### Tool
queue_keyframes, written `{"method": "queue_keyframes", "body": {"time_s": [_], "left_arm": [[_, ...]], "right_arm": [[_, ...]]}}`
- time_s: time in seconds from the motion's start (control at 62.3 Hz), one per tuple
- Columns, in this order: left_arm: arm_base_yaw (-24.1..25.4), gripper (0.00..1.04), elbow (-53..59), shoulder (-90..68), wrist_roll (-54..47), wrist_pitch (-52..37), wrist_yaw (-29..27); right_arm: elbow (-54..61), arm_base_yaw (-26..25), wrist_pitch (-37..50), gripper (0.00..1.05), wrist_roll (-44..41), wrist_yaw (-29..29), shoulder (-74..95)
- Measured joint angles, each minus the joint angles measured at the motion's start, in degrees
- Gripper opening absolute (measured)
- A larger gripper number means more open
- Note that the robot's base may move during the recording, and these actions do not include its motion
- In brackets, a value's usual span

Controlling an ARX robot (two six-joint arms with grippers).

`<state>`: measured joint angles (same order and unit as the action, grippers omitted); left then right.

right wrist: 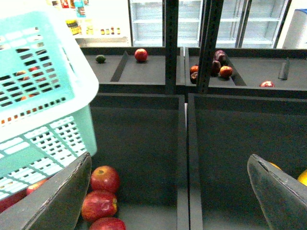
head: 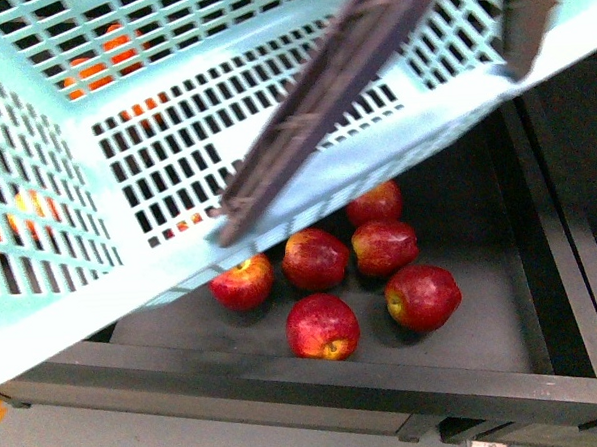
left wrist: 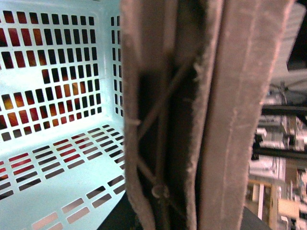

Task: Pick mango and avocado into basket

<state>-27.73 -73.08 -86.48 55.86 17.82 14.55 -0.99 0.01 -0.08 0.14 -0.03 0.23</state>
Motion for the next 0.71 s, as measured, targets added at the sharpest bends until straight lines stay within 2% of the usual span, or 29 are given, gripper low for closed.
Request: {"method": "queue_keyframes", "body": {"time_s": [0.096,0.241,0.707], "left_arm": [[-4.28,0.16,-2.54,-2.75,-0.07,0.09,0.61],[-8.15,0.16,-2.82,-4.52,-0.13,0.2,1.25],[-9.03,0.16,-2.89,-4.7,-0.61,0.17,1.09]], "right_arm": [[0.0,0.0,0.0,0.96,0.02,0.02,0.0],[0.0,0.0,0.0,0.96,0.0,0.0,0.0],[0.0,0.0,0.0,0.96,0.0,0.0,0.0]]}}
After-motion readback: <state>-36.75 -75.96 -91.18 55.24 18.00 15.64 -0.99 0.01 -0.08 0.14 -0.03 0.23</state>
